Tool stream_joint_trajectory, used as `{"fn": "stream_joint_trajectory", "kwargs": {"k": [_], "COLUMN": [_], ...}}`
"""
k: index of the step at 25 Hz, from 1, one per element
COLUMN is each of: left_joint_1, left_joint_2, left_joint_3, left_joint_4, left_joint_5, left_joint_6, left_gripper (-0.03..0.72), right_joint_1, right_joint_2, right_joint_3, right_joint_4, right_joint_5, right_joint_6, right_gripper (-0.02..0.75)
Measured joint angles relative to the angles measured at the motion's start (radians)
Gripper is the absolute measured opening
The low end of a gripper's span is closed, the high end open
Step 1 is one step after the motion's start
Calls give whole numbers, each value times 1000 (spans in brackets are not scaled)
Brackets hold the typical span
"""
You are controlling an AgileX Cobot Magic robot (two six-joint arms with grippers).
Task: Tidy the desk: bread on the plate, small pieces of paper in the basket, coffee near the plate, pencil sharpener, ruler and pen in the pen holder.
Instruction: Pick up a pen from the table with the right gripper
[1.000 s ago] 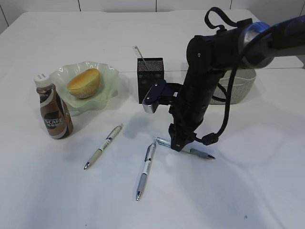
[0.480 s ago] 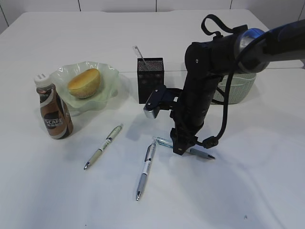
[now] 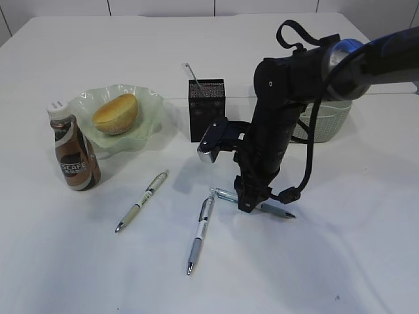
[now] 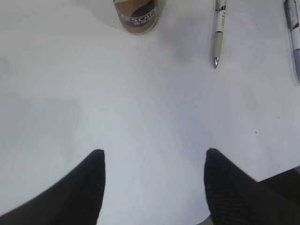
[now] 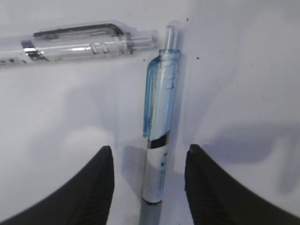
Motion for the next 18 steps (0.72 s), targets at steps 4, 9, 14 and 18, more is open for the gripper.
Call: {"fn": "stream_joint_trajectory", "kwargs": {"k": [4,9,14,18], "left_joint_1": [0,0,0,0], "left_joint_2": [0,0,0,0], "left_joint_3": [0,0,0,0], "left_joint_4": [0,0,0,0], "left_joint_5": [0,0,0,0], "left_joint_6": [0,0,0,0], "left_gripper": [466,466,466,466], "right_joint_1": [0,0,0,0], "right_joint_2": [0,0,2,6], "right_joint_3": [0,0,0,0], "right_joint_4": [0,0,0,0], "right_joint_5": [0,0,0,0], "right_joint_6": [-2,-2,-2,-4], "right_gripper": [396,396,396,396]}}
